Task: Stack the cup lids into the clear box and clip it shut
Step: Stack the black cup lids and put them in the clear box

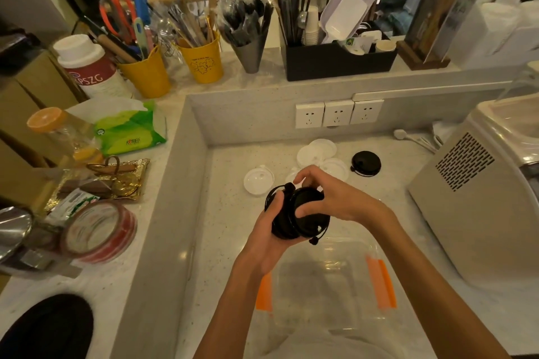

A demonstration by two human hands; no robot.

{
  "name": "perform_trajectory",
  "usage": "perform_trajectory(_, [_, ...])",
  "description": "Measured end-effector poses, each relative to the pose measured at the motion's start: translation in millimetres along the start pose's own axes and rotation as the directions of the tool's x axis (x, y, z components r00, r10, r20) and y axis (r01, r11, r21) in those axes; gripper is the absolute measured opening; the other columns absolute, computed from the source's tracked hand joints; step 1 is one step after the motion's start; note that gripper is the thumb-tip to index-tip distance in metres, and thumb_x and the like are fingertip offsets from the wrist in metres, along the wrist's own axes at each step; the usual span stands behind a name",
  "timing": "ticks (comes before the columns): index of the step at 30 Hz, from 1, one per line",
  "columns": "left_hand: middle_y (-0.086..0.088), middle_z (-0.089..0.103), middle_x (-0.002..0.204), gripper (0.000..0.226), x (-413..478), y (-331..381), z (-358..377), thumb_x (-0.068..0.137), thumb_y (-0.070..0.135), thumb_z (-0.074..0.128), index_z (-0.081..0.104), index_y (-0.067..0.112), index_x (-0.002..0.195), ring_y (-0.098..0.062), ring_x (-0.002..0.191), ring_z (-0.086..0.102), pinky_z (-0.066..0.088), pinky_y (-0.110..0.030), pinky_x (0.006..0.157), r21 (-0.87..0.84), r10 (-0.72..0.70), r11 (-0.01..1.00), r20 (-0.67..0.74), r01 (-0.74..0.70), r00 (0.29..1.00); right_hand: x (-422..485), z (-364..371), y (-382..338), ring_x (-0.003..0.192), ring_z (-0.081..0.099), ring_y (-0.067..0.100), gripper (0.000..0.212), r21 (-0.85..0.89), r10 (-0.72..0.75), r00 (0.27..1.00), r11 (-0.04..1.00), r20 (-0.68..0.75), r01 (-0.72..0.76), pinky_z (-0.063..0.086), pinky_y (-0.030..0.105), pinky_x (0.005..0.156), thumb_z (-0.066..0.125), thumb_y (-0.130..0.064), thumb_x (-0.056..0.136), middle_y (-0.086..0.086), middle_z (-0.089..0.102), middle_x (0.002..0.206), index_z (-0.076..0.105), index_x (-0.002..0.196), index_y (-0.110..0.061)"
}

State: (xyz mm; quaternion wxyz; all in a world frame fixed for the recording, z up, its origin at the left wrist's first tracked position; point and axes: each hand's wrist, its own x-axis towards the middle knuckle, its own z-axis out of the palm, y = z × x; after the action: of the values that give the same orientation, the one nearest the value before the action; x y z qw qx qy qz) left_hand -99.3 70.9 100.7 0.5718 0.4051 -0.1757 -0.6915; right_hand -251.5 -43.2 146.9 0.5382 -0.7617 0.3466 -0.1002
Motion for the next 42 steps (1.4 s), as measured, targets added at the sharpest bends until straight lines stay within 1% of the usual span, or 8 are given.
perform_trajectory(4, [-0.016,0.067,0.135,0.048,3,-1,2,0.090,0.048,0.069,0.070,0.019,0.128,-0.033,0.125,0.064,0.059,-0.050,0.090,-0.023,0.047,0.999,-0.040,-0.048,0.998,0,6,6,0.111,0.049,0.014,0.079,-0.096,0.029,0.984,0.994,-0.176,-0.046,0.051,0.028,0.089,0.082,-0.049,0.066,-0.006,0.043,0.120,0.034,0.129,-0.048])
perform_trajectory(7, [-0.016,0.068,0.133,0.045,7,0,4,0.091,0.046,0.067,0.071,0.019,0.126,-0.031,0.123,0.066,0.059,-0.048,0.089,-0.019,0.099,0.995,-0.107,-0.101,0.989,-2,14,9,0.106,0.052,0.011,0.067,-0.114,0.078,0.948,0.986,-0.308,-0.118,0.051,0.028,0.086,0.076,-0.052,0.074,-0.007,0.043,0.120,0.043,0.130,-0.036])
perform_trajectory(10, [-0.016,0.067,0.136,0.047,8,1,7,0.094,0.047,0.062,0.067,0.019,0.131,-0.031,0.128,0.063,0.053,-0.047,0.102,0.016,0.128,0.992,-0.135,-0.127,0.983,-7,25,5,0.092,0.065,0.005,0.050,0.107,0.112,0.969,0.990,-0.220,-0.090,0.056,0.020,0.070,0.068,-0.051,0.083,-0.011,0.058,0.111,0.051,0.125,-0.031])
perform_trajectory(13, [-0.018,0.063,0.139,0.055,7,2,7,0.096,0.046,0.060,0.058,0.013,0.140,-0.032,0.131,0.060,0.046,-0.048,0.110,0.057,0.133,0.990,-0.156,-0.126,0.979,-9,36,4,0.098,0.066,0.007,0.047,0.192,0.096,0.975,0.980,-0.200,-0.057,0.061,0.028,0.079,0.063,-0.047,0.088,-0.009,0.060,0.115,0.053,0.130,-0.028])
perform_trajectory(20, [-0.011,0.074,0.125,0.043,7,1,3,0.091,0.052,0.058,0.075,0.025,0.120,-0.024,0.119,0.069,0.061,-0.032,0.087,0.038,0.133,0.991,-0.143,-0.128,0.981,-9,43,-6,0.095,0.055,-0.023,0.037,0.143,0.077,0.984,0.988,-0.158,-0.055,0.048,0.003,0.062,0.070,-0.060,0.073,-0.041,0.051,0.106,0.045,0.098,-0.073])
perform_trajectory(27, [-0.017,0.071,0.128,0.064,3,2,-7,0.090,0.065,0.056,0.070,0.014,0.128,-0.029,0.119,0.068,0.059,-0.042,0.094,-0.078,0.084,0.992,-0.147,-0.097,0.985,-7,44,-14,0.129,0.043,0.013,0.075,-0.220,-0.115,0.993,0.970,-0.029,0.106,0.046,0.034,0.106,0.074,-0.025,0.082,-0.014,0.033,0.143,0.032,0.143,-0.037])
perform_trajectory(34, [-0.019,0.066,0.135,0.075,2,20,-26,0.091,0.073,0.046,0.065,0.014,0.134,-0.035,0.124,0.064,0.057,-0.053,0.090,-0.055,-0.038,0.998,-0.071,0.034,0.997,-20,49,-28,0.127,0.044,0.018,0.079,-0.671,-0.424,0.897,0.630,0.126,0.392,0.056,0.026,0.083,0.074,-0.005,0.077,-0.006,0.031,0.150,0.036,0.143,-0.024])
perform_trajectory(42, [-0.022,0.065,0.135,0.077,-1,35,-32,0.086,0.074,0.057,0.065,0.014,0.134,-0.039,0.123,0.064,0.053,-0.064,0.091,-0.002,-0.115,0.993,0.065,0.115,0.991,-18,46,-40,0.146,0.024,0.023,0.084,-0.749,-0.534,0.766,0.324,0.359,0.578,0.019,0.031,0.119,0.076,0.008,0.060,0.005,0.043,0.146,0.048,0.136,-0.014])
